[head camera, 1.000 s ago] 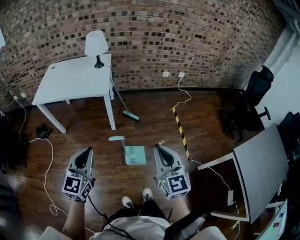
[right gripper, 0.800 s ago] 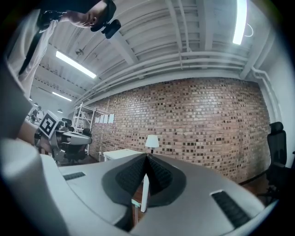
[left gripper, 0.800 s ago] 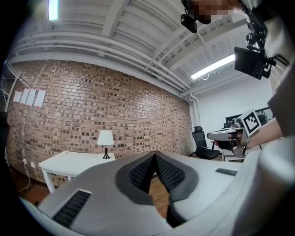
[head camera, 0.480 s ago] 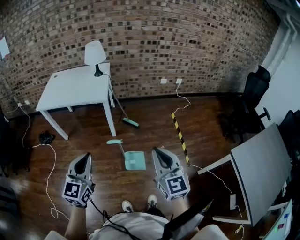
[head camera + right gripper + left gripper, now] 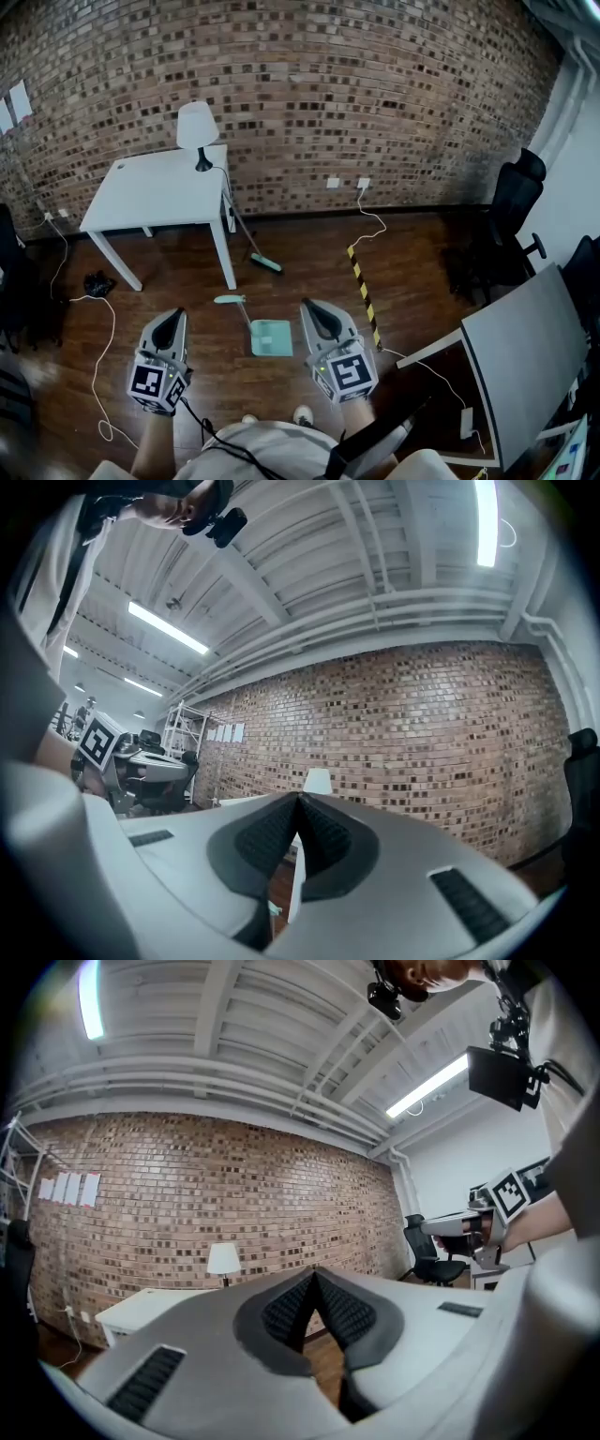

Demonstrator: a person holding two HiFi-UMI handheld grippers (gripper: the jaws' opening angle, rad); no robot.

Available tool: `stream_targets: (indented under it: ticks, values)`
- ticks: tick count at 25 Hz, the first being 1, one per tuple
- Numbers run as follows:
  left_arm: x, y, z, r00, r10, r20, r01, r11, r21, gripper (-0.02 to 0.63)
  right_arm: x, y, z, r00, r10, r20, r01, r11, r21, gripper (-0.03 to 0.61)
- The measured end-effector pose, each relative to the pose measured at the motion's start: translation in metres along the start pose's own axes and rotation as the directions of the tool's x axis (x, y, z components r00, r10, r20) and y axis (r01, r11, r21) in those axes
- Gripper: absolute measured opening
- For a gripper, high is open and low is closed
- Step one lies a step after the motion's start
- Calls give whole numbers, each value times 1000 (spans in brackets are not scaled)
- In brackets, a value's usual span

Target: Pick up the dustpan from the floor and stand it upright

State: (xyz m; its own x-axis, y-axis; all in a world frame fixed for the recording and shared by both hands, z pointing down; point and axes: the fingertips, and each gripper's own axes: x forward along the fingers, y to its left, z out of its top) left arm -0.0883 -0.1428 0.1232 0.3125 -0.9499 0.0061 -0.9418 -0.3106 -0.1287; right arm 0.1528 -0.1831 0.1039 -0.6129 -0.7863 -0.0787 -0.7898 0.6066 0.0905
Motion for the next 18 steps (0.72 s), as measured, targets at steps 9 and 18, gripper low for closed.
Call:
stream_targets:
  ticks: [9,18]
  values:
    - [-46,-1,-10,997,-79,-21,78,996,-45,-2,-23,51,10,1000,-18,-10,18,1000,8,-9]
    - [-102,-62,-54,986,-129,-105,118,987,-104,-2,-108,61,-23,992,-55,-117,63,996,68,-9]
